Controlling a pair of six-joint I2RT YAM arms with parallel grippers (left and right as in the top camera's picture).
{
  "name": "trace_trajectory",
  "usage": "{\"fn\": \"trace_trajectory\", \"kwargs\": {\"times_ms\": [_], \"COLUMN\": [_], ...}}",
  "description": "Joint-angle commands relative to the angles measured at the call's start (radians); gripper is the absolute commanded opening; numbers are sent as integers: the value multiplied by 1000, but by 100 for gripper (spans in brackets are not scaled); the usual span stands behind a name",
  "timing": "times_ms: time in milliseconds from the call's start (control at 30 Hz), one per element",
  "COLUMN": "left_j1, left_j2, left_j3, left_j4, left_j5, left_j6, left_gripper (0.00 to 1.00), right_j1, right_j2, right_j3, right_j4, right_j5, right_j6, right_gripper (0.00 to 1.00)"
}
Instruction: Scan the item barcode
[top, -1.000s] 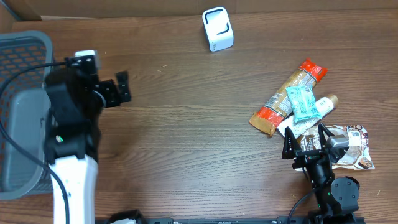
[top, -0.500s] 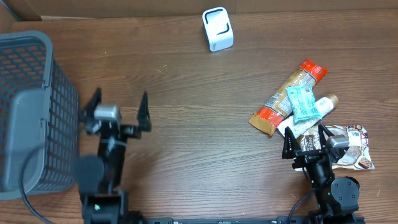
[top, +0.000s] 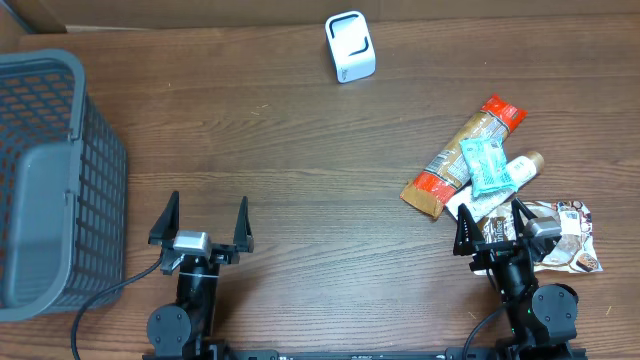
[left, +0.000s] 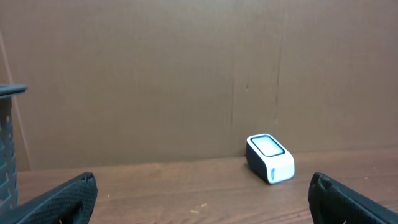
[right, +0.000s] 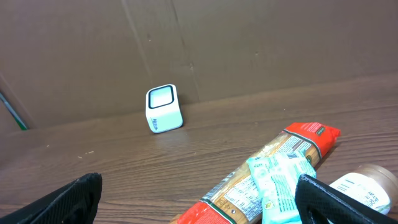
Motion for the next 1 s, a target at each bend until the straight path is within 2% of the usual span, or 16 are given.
{"fn": "trace_trajectory", "kwargs": {"times_ms": [0, 400, 967], "left_j1": [-6, -6, -6], "left_j2": [-51, -89, -87], "left_j3": [-10, -10, -10], "left_j4": [-33, -362, -364], "left_j5": [-4, -3, -8], "left_j6": [20, 22, 22], "left_gripper": [100, 100, 100], "right_j1": [5, 5, 5], "right_j2": [-10, -10, -10], "right_j3": [-11, -11, -11], "right_j4": [6, 6, 6], "right_j5": [10, 10, 10], "right_j6": [-8, -8, -8], "right_gripper": [100, 100, 100]}}
